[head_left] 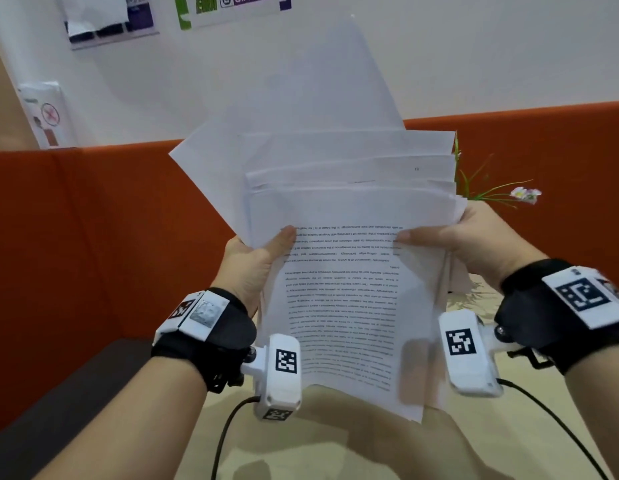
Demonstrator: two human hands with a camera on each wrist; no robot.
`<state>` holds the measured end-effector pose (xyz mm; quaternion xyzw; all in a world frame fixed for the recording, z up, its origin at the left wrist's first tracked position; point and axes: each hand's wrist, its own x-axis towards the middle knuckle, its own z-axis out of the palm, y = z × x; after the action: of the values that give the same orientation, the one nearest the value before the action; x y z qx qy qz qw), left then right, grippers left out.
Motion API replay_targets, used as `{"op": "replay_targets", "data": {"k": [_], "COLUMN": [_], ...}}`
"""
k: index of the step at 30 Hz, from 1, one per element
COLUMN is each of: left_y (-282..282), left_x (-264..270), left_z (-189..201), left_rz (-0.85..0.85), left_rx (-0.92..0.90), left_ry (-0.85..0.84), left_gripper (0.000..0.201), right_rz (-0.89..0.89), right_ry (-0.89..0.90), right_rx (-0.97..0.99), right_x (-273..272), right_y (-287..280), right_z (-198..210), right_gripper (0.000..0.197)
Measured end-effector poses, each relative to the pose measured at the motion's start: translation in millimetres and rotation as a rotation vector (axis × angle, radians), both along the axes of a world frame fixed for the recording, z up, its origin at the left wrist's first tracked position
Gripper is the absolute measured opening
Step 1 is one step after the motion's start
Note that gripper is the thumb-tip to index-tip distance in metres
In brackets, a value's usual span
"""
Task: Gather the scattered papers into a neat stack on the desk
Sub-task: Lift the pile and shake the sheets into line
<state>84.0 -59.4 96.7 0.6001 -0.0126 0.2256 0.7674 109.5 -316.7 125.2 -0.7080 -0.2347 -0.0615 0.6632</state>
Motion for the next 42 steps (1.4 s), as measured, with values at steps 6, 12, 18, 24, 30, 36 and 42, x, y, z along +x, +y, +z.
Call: {"op": "replay_targets", "data": {"k": [6,12,18,24,30,36,42], "left_y": [1,23,22,23,23,30,0], "left_x": [-4,-3,-10,-5,-11,-14,-2], "left_z": [17,77,121,128,116,17,-5], "left_rz": [0.061,0.259,0.248,0.407,0.240,-0.066,0.020], "left_rx": [0.047,0.215,0.593,0.928,0.809,0.534,0.301], "left_ry": [-0.056,-0.292,-0.367,-0.301,-0.293,0.061,0.048], "left_gripper": [0.044,0.011,0.017,0.043,0.067,0.160,0.034], "right_rz": [-0.060,-0.111,-0.102,-0.111,-0.121,-0.156,-0.221], "right_ry": [-0.020,0.014,0.037,0.064,0.050,0.051,-0.061], "right_rx": [0.036,0.184,0.215,0.208,0.235,0.337,0.336], "right_x": [0,0,-3,-5,-6,-5,-6], "right_y": [8,14,23,25,27,26,38], "right_z": [-2,-17,-23,-26,-28,-25,-20], "right_gripper": [0.027,0.028,0.018,0.017,0.014,0.014,0.015]}}
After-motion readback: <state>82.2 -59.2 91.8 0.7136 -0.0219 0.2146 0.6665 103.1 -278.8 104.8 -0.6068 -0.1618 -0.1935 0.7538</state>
